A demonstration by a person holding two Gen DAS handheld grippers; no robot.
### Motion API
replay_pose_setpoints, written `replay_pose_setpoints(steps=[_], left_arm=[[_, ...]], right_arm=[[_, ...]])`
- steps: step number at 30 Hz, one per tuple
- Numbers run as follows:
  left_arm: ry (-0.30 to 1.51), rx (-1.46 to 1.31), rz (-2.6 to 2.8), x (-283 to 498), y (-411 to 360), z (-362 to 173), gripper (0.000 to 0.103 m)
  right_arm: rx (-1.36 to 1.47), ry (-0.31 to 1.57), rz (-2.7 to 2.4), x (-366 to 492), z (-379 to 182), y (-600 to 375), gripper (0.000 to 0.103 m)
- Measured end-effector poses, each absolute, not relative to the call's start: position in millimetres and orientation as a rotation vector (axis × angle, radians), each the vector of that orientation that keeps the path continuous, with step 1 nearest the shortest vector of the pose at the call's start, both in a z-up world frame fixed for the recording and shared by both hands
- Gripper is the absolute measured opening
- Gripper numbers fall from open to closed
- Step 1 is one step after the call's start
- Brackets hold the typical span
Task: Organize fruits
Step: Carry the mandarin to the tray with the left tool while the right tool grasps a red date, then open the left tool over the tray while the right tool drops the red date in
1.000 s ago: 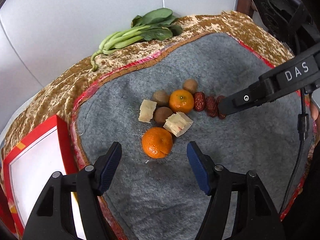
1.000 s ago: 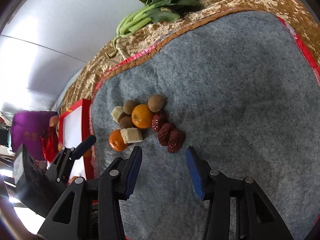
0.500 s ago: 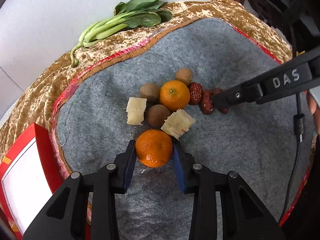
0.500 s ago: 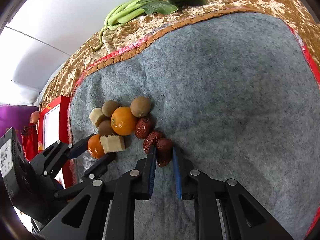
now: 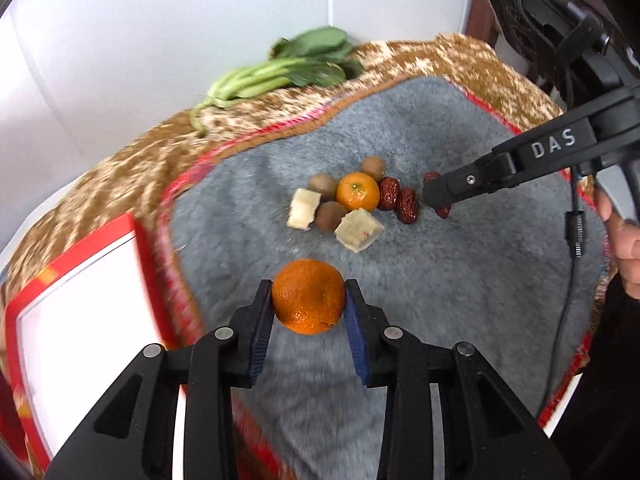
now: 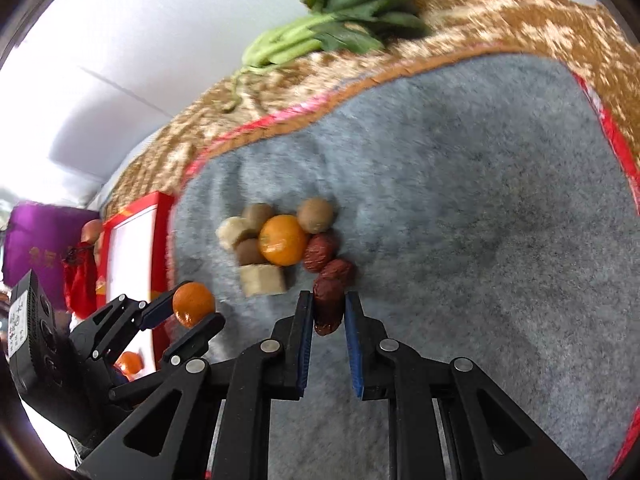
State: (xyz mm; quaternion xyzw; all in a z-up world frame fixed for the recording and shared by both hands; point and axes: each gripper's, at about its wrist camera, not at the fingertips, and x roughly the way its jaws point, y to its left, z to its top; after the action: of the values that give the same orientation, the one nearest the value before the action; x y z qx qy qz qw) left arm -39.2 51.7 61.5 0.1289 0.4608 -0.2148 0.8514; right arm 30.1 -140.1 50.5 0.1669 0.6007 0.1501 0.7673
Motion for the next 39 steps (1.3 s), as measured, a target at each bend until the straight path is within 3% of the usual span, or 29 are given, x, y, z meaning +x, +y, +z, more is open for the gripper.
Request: replay_pose_setpoints(steps=[17,28,39], left_arm=[[0.953,-0.002,0.004,-105.9,205.0,74.3,0.032],[1.076,0.02,0.001,-109.7,207.8,49.8,0.032],[1.03,0.051,0.037,-104.6,208.3,60.4,0.033]], right_arm=[[0.115,1.061,0.739,-30.3,79.9,23.8,0.016],[-0.044,1.088,0.846,-64.8,51.5,90.1,0.016],[-0.043,1.089,0.85,-65.8,54.3,87.7,0.02]])
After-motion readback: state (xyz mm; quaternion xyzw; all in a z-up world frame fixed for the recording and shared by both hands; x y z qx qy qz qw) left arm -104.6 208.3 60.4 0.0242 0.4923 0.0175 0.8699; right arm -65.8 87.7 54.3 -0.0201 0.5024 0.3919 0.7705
